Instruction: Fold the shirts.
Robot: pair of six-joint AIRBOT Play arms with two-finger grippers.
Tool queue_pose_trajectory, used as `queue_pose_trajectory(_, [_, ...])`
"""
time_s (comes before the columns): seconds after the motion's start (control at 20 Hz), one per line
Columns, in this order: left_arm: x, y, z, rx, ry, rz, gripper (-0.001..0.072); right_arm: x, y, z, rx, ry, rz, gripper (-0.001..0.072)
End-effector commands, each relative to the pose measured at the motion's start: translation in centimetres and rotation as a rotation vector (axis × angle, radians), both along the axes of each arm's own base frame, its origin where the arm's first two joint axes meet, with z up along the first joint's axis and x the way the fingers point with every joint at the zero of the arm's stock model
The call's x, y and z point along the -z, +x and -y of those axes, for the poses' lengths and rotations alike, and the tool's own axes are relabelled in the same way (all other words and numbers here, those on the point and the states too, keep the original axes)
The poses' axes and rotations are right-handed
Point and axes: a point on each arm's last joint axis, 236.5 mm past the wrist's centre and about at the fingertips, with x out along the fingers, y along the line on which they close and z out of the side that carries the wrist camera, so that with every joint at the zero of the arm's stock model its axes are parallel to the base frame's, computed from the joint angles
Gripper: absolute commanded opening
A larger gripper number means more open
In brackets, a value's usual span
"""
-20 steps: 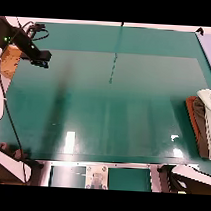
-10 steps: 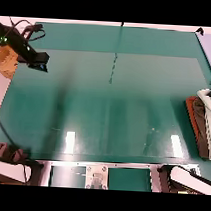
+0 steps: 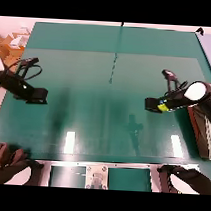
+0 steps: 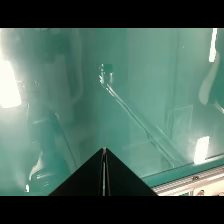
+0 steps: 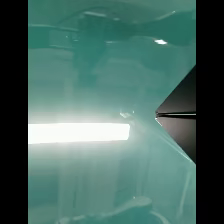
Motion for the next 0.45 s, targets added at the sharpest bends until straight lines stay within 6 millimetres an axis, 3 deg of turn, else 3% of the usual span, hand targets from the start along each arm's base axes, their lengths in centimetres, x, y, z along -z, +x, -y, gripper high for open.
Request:
queue_pose_trajectory(0.0, [0.13,-1.57,0.06,-0.017,0.001,0.037,0.0023,0.62,-0.76,-3.64,-0.074,0.025,0.041,0.0018])
queue_pose_trajectory(0.4, [0.01,-0.66,-0.02,-0.029,0.002,0.076,0.0023,0.65,-0.96,-3.93,-0.087,0.023,0.039,0.0018])
